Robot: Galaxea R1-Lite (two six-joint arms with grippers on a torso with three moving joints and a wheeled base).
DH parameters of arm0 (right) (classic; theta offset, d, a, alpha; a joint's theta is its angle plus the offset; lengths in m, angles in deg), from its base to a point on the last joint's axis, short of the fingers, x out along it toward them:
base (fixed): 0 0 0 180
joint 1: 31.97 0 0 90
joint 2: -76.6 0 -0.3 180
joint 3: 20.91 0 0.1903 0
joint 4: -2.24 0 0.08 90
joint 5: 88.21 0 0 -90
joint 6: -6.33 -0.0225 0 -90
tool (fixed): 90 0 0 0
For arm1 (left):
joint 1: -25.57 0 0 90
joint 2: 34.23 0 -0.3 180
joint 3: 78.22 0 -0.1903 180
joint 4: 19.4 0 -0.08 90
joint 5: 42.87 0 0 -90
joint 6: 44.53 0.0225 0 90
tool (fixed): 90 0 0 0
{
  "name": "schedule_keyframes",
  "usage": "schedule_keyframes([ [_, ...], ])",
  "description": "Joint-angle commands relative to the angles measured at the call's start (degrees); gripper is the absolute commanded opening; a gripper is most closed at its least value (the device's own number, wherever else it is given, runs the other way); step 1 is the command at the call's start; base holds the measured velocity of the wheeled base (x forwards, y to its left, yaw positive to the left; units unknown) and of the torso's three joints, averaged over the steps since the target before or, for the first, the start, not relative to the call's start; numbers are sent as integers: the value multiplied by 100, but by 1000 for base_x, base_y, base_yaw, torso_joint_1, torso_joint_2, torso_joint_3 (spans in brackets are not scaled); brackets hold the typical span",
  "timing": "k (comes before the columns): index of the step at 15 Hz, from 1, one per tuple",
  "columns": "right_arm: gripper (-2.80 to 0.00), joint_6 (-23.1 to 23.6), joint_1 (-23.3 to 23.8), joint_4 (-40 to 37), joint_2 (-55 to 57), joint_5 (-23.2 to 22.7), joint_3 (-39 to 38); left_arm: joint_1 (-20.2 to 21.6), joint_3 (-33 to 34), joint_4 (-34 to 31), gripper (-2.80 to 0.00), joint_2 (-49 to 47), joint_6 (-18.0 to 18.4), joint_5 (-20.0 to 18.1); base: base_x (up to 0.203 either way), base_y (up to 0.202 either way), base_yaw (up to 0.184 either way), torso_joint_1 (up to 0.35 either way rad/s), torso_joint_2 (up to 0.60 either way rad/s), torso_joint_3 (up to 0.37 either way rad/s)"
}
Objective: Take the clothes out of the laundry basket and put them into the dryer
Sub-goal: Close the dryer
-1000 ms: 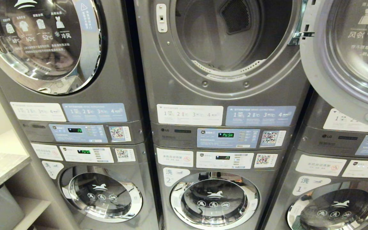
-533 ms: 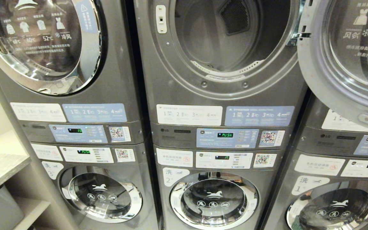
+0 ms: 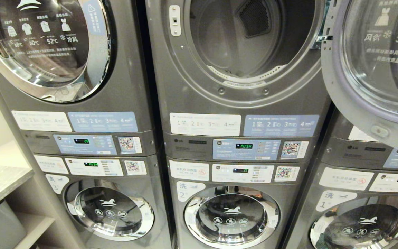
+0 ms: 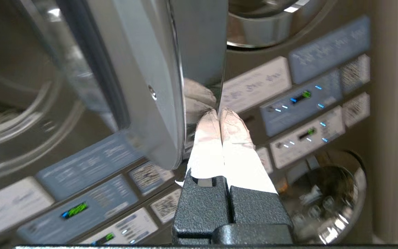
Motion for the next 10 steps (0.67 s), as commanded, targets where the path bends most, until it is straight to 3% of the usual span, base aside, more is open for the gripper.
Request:
schedule_keyframes([
  [1,-280,-8,-89,-65,-1070,-22,-188,1,0,-4,-280,2,0,0,0,0,0,0,0,0],
  [3,-280,-10,-176,-130,-1675,12,-356,1,0,1,-280,2,0,0,0,0,0,0,0,0],
  [6,-280,-52,-223,-175,-2362,741,-479,1,0,1,-280,-3,0,0,0,0,0,0,0,0],
  [10,-280,-32,-422,-174,-2284,784,-488,1,0,5,-280,-5,0,0,0,0,0,0,0,0],
])
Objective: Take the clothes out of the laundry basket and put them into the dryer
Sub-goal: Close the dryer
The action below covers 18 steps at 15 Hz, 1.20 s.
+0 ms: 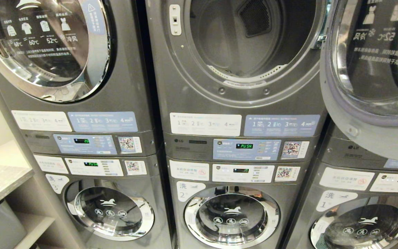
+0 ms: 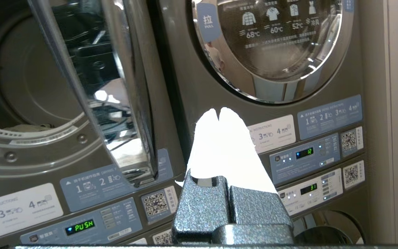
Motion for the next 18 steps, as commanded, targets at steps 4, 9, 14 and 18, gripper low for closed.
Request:
schedule_keyframes([
  [4,-280,218,-501,42,1191,3,380,1,0,-6,-280,0,0,0,0,0,0,0,0,0],
  [9,-280,673,-2737,266,1804,571,717,1,0,-6,-280,0,0,0,0,0,0,0,0,0],
  [14,-280,1296,-5309,313,1768,1099,906,1,0,2,-280,0,0,0,0,0,0,0,0,0],
  [18,-280,2027,-7460,248,2080,1045,1103,1,0,2,-280,0,0,0,0,0,0,0,0,0],
])
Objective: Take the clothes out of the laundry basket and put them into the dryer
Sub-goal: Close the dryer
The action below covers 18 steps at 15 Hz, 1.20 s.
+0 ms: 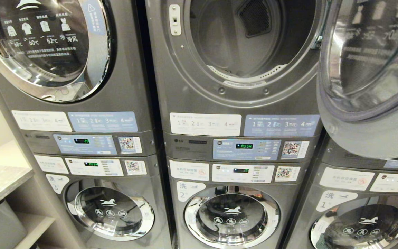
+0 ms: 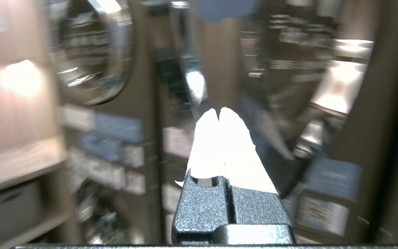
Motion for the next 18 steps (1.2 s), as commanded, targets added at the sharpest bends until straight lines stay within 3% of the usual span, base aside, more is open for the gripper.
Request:
schedule_keyframes([
  [1,-280,350,-756,4,470,-5,82,-1,0,-4,-280,2,0,4,0,0,0,0,0,0],
  [3,-280,555,-1018,11,1004,223,382,-1,0,4,-280,2,0,0,0,0,0,0,0,0],
  [6,-280,476,-1167,366,1706,407,740,-1,0,5,-280,2,0,0,0,0,0,0,0,0],
  [14,-280,470,-1735,1730,3469,412,1100,-1,0,-3,-280,2,0,0,0,0,0,0,0,0],
  [18,-280,518,-2091,2322,4747,417,1828,-1,0,-1,-280,2,0,0,0,0,0,0,0,0],
])
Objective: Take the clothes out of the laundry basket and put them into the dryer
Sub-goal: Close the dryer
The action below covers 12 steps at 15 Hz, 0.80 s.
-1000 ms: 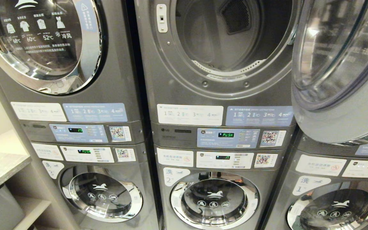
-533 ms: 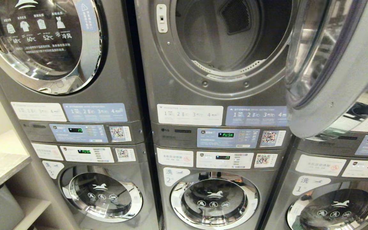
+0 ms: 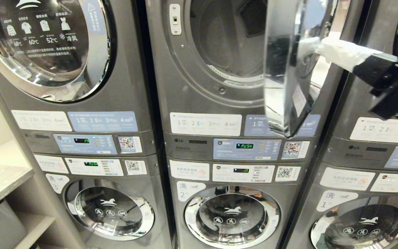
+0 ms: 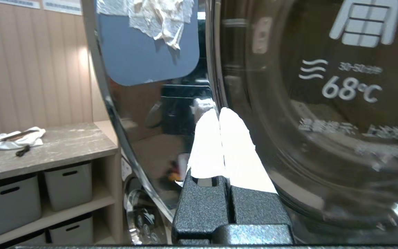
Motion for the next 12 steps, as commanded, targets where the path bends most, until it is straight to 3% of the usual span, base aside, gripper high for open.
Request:
schedule_keyframes([
  [1,-280,4,-142,97,846,-7,369,1,0,-6,-280,1,0,0,0,0,0,0,0,0],
  [12,-280,149,-288,546,4014,223,3271,1,0,-2,-280,-7,0,0,0,0,0,0,0,0],
])
